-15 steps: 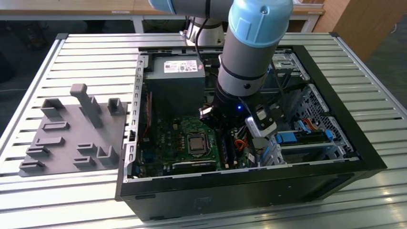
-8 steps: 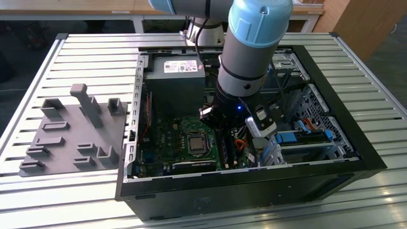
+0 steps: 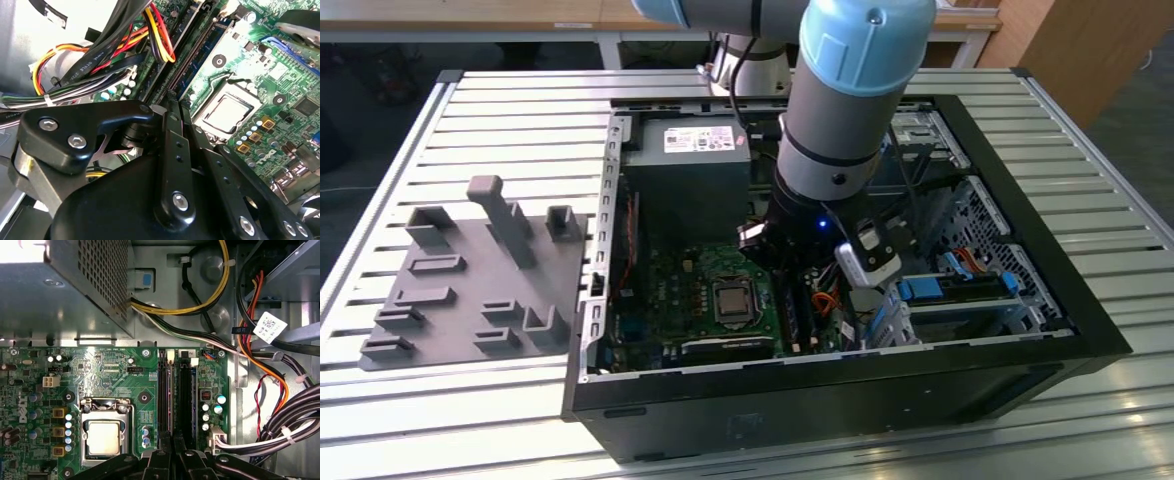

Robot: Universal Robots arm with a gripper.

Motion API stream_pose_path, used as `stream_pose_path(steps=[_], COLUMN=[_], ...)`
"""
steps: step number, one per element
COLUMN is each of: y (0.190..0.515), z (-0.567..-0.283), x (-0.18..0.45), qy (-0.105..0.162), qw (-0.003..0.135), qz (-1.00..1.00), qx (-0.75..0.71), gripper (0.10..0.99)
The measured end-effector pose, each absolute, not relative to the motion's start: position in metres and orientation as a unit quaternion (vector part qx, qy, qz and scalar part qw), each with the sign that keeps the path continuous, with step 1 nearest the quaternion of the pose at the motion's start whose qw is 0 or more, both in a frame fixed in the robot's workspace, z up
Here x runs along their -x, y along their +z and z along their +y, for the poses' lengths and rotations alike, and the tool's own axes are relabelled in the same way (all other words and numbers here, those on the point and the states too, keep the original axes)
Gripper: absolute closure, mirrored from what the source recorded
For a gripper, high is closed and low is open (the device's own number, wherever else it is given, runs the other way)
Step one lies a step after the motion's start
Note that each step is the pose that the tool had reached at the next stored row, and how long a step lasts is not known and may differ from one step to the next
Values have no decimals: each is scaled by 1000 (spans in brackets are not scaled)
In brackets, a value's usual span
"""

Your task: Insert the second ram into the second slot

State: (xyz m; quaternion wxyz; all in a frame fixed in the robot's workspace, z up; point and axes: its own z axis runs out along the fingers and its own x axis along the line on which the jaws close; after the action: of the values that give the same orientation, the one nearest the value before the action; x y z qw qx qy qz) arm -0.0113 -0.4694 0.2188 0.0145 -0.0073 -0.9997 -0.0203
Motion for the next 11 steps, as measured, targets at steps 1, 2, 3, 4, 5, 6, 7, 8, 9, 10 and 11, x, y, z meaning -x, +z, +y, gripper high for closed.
stream_pose_path(steps=[1, 2, 3, 4, 5, 6, 7, 8, 9, 10, 11], y=[219, 218, 218, 218, 217, 217, 217, 216, 216, 216, 216], z=[-469, -469, -469, -469, -469, -469, -469, -469, -469, -469, -469], x=[11, 11, 11, 11, 11, 11, 11, 11, 11, 11, 11], qy=[-20, -20, -20, -20, -20, -20, -20, -20, -20, -20, -20], qw=[14, 14, 14, 14, 14, 14, 14, 14, 14, 14, 14], qz=[-1000, -1000, -1000, -1000, -1000, -1000, -1000, -1000, -1000, -1000, -1000], qx=[8, 9, 10, 10, 11, 11, 11, 11, 12, 12, 12], gripper=[953, 953, 953, 953, 953, 953, 953, 953, 953, 953, 953])
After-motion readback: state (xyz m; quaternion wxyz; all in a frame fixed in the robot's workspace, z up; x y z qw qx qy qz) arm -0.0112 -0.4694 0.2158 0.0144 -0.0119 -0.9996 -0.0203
